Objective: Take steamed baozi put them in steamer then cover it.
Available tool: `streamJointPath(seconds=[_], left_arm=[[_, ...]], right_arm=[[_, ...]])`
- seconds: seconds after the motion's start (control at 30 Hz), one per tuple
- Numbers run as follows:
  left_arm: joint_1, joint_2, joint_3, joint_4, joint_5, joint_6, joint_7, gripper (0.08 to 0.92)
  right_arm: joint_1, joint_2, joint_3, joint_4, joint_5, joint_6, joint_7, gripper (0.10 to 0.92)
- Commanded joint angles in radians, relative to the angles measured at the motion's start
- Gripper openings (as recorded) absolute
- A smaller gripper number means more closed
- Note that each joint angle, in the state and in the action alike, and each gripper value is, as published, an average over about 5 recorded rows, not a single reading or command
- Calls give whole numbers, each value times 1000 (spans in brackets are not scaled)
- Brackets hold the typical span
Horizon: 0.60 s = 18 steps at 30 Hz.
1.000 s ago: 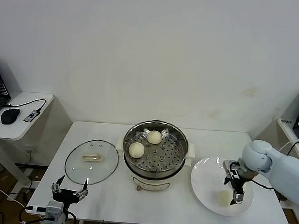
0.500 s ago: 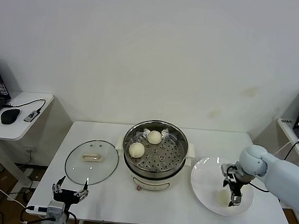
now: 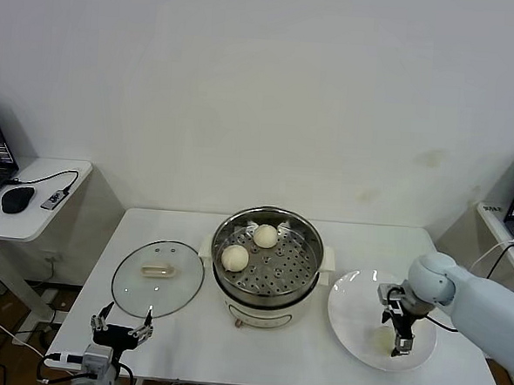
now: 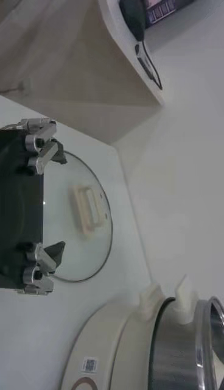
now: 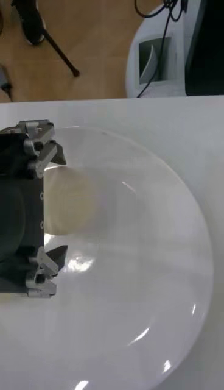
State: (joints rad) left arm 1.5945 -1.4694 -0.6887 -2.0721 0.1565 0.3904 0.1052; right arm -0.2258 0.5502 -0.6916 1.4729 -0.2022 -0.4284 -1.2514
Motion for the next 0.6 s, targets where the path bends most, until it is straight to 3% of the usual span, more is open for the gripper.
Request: streamJointPath(seconds=[0.03, 0.23, 0.6], left_arm=[[-1, 0, 1, 1, 0, 1, 0, 823], [-3, -1, 3, 2, 0, 1, 0, 823], [-10, -4, 9, -4, 4, 2, 2, 823]], right_arm=[[-10, -2, 12, -4, -5, 0, -3, 781], [-12, -5, 20, -6, -2, -1, -6, 640], [125, -44, -20, 27, 75, -9, -31, 611]])
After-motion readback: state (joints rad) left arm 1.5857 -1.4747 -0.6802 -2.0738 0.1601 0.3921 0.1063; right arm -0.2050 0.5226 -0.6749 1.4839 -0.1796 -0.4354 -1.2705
